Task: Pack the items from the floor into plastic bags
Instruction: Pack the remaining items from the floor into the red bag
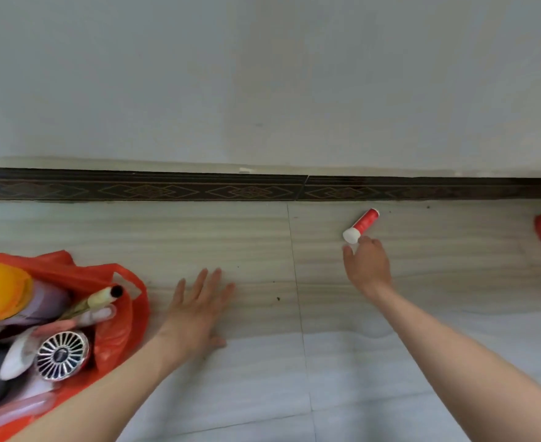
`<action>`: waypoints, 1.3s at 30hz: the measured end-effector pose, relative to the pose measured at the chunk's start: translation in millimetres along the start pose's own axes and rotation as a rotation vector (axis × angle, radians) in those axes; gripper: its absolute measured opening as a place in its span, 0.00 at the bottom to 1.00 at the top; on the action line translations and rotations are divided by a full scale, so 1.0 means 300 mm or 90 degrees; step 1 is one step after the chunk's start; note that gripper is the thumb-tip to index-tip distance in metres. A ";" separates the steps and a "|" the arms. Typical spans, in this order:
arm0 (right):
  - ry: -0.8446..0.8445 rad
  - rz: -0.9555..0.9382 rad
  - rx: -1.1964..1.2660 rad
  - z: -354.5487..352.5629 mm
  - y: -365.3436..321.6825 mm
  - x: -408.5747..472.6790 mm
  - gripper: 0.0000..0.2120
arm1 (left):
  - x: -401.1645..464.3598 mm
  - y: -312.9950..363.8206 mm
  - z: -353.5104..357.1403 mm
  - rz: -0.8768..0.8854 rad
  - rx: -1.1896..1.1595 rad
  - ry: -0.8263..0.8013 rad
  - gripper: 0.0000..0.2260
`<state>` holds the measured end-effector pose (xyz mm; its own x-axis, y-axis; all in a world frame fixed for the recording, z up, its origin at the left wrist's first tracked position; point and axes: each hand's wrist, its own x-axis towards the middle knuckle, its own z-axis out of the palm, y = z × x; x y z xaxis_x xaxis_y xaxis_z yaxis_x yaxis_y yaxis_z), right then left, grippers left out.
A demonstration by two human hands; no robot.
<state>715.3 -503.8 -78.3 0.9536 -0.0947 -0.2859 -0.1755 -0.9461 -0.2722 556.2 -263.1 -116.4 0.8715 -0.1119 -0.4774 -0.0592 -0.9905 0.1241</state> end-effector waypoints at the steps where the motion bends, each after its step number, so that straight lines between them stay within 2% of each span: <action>1: 0.019 0.016 0.016 0.017 0.010 0.032 0.19 | 0.016 0.000 0.015 -0.025 -0.027 -0.038 0.49; 3: 0.050 0.054 0.049 0.046 0.020 0.091 0.20 | 0.051 -0.005 0.044 -0.060 -0.036 -0.096 0.49; 9: 0.080 0.252 0.146 0.115 -0.005 0.265 0.27 | 0.085 -0.005 0.059 -0.091 -0.059 -0.114 0.49; 13: 0.065 0.345 0.205 0.147 -0.005 0.305 0.23 | 0.086 -0.011 0.065 -0.088 -0.050 -0.121 0.49; 16: 0.063 0.331 0.234 0.153 -0.006 0.257 0.21 | 0.086 -0.015 0.063 -0.091 -0.059 -0.114 0.49; 19: 0.068 0.261 0.262 0.138 -0.034 0.142 0.22 | 0.086 -0.013 0.056 -0.089 -0.066 -0.121 0.48; 22: 0.012 0.178 0.301 0.116 -0.073 0.003 0.26 | 0.098 -0.011 0.021 -0.084 -0.117 -0.115 0.40; 25: -0.057 0.105 0.343 0.102 -0.130 -0.124 0.14 | 0.061 -0.017 -0.014 -0.085 -0.166 -0.091 0.34; 27: -0.101 0.041 0.367 0.084 -0.199 -0.218 0.11 | -0.033 -0.022 -0.019 -0.079 -0.174 -0.030 0.31; 32: -0.192 -0.136 0.327 0.063 -0.408 -0.479 0.05 | -0.370 -0.152 0.031 -0.053 -0.200 0.235 0.15; 36: -0.291 -0.206 0.299 0.122 -0.588 -0.687 0.03 | -0.641 -0.324 0.008 -0.141 -0.204 0.423 0.13; 39: -0.325 -0.219 0.336 0.192 -0.729 -0.795 0.05 | -0.802 -0.460 -0.027 -0.293 -0.156 0.544 0.14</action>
<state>512.1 -256.5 -3.6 0.7680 0.4485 -0.4571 -0.1071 -0.6138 -0.7822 358.6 -98.7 -11.8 0.8471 0.4691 0.2496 0.3904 -0.8681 0.3065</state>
